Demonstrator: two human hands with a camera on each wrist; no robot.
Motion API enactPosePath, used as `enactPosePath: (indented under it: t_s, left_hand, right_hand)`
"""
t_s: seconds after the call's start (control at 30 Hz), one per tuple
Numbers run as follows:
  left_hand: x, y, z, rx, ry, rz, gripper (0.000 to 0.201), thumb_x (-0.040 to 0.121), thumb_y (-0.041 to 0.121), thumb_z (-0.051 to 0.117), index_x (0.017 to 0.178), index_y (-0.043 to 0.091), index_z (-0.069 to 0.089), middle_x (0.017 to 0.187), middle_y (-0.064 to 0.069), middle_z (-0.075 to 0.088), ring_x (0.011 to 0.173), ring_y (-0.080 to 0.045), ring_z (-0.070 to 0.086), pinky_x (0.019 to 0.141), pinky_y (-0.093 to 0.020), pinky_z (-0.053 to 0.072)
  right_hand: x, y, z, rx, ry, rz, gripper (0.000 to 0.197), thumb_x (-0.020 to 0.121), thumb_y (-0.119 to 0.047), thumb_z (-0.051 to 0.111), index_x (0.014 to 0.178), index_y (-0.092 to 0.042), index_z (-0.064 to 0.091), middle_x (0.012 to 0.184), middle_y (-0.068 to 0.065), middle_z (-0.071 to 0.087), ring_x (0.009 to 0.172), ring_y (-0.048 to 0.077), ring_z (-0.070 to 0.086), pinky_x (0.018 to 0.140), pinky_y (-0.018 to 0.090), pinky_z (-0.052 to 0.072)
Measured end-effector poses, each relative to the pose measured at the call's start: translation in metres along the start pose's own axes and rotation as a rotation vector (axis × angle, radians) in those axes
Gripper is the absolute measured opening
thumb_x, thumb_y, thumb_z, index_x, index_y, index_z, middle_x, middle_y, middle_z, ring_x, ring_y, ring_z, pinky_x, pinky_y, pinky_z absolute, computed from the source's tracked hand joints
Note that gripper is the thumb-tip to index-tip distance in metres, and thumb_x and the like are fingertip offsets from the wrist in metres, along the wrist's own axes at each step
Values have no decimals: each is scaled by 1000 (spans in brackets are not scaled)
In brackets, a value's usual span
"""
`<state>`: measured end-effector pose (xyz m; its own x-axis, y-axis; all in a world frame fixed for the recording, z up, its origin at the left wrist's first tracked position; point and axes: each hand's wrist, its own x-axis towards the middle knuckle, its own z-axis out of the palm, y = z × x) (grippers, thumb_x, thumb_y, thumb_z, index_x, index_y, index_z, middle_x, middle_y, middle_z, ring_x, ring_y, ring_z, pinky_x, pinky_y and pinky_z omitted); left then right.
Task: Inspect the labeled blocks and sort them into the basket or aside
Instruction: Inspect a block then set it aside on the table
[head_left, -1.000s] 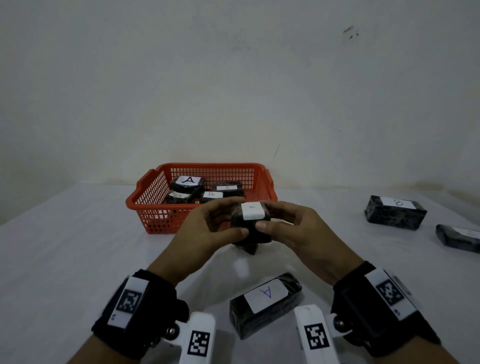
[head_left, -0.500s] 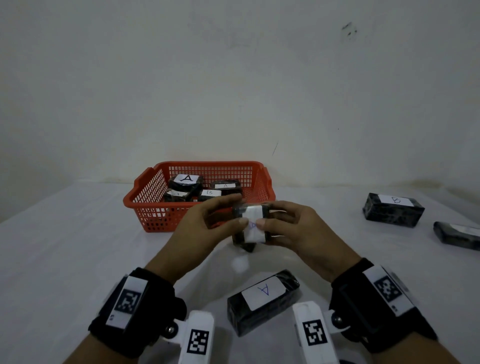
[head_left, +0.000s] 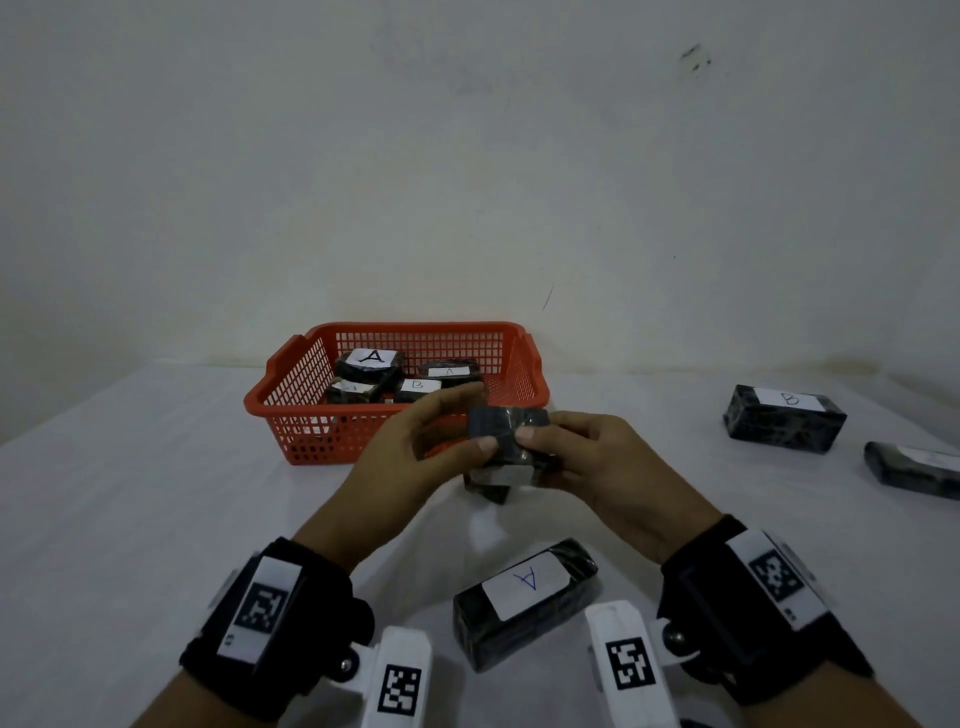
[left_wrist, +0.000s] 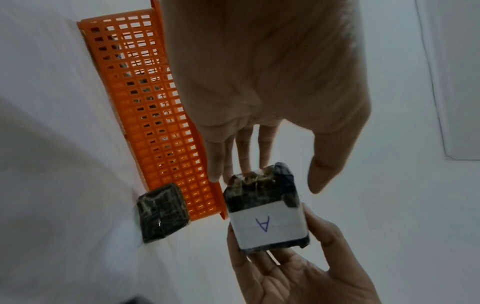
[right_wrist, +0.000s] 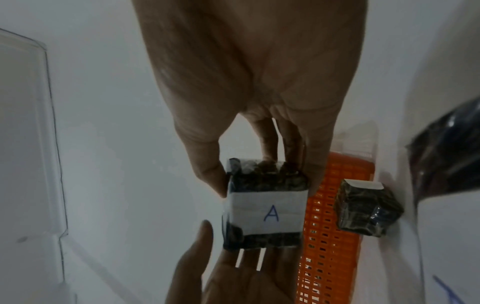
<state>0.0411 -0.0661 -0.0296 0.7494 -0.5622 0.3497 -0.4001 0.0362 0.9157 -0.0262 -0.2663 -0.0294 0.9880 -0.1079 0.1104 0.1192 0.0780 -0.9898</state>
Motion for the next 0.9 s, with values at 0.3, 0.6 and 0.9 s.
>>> enactPosePath:
  t_s: [0.3, 0.6, 0.9]
  left_hand:
    - [0, 1, 2, 50, 2, -6, 25, 87, 18, 73, 112, 17, 73, 109, 4, 77, 102, -9, 74, 87, -22, 59]
    - [1, -2, 0, 6, -8, -66, 26, 92, 25, 66, 114, 14, 73, 111, -1, 77, 105, -15, 74, 94, -35, 58]
    - [5, 2, 0, -280, 22, -195, 35, 88, 31, 60, 108, 5, 71, 109, -15, 76, 107, -31, 72, 88, -39, 60]
  right_hand:
    - [6, 5, -1, -21, 40, -45, 43, 82, -28, 77, 112, 3, 74, 107, 21, 78, 98, 32, 76, 88, 35, 62]
    - [5, 7, -1, -58, -17, -66, 32, 86, -15, 77, 115, -2, 73, 111, 19, 78, 105, 34, 75, 96, 42, 61]
    - [4, 2, -6, -70, -93, -99, 54, 71, -21, 92, 121, -18, 72, 124, 8, 74, 116, 27, 72, 103, 44, 56]
